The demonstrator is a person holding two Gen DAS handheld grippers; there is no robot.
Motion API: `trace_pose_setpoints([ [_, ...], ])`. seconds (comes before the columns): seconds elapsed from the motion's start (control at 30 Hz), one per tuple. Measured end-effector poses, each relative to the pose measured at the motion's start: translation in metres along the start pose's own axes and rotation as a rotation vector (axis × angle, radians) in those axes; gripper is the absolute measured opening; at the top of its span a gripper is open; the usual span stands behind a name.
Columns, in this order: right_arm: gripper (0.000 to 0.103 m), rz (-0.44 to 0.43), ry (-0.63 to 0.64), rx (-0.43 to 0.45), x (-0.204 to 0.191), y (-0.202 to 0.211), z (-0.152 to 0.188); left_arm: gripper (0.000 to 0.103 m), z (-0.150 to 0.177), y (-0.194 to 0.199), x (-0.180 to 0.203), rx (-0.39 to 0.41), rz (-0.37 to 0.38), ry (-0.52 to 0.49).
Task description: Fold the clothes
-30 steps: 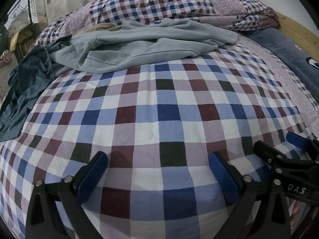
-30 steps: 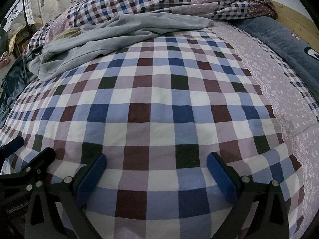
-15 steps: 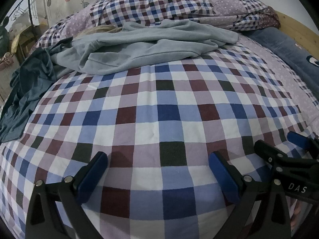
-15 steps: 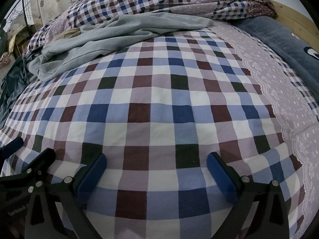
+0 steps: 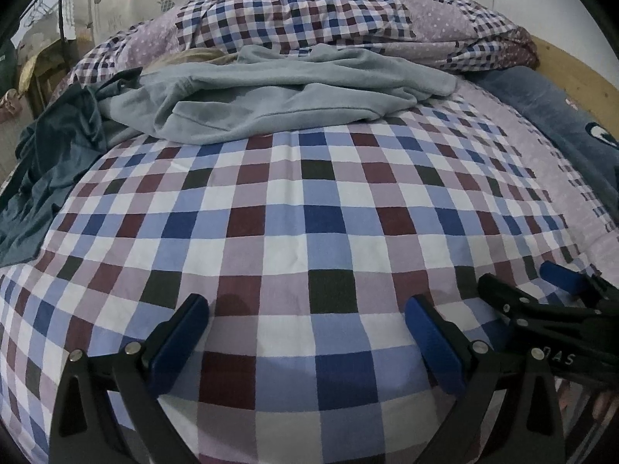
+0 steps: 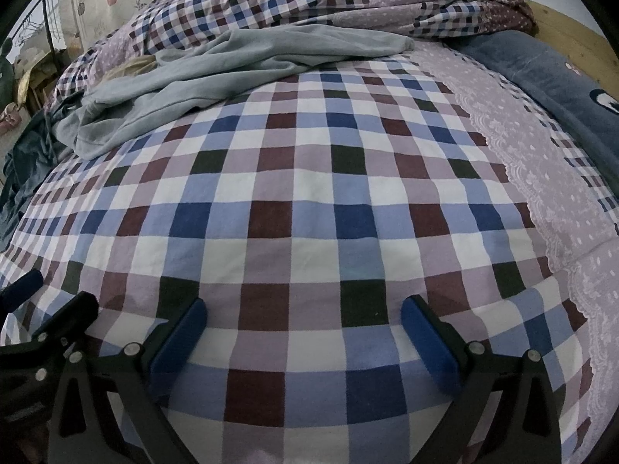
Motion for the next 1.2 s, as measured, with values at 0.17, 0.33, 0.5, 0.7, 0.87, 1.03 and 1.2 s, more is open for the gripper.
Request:
trace_pose_setpoints([
  [0.17, 0.103, 0.004, 0.0, 0.001, -0.001, 0.0, 0.0, 0.103, -0.001, 0.008, -0.008, 0.024, 0.027, 0.043],
  [0.33, 0.103, 0.002, 0.0, -0.002, -0.002, -0.001, -0.001, 0.103, 0.001, 0.013, -0.016, 0.013, 0.0, 0.059],
  [0.5, 0.103, 0.004, 0.001, 0.001, 0.001, -0.002, -0.001, 0.103, 0.005, 0.009, -0.011, -0.014, -0.03, 0.001],
  [0.7, 0.103, 0.002, 0.001, 0.006, 0.0, -0.003, -0.002, 0.103, 0.008, 0.007, -0.009, -0.017, -0.047, -0.018],
  [0.87, 0.103, 0.004, 0.005, 0.009, 0.0, -0.001, -0.002, 0.103, 0.009, 0.006, -0.007, -0.016, -0.073, -0.037],
  [1.03, 0.103, -0.013, 0.005, 0.011, 0.001, 0.002, -0.003, 0.103, 0.008, 0.003, -0.01, -0.015, -0.056, -0.032],
  [1.2, 0.103, -0.029, 0.005, 0.014, 0.002, 0.006, -0.005, 0.099, 0.004, 0.01, -0.02, 0.003, -0.016, 0.015],
])
Point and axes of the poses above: each gripper's, at about its wrist camera, not at the fingertips, and y roughly against the way its jaws point, x to its right, z to its underside, the point moved 6 cm from there along -y, roughly the way its jaws point, and after that the axes turned 9 degrees about -y, right-handed, at the moved point
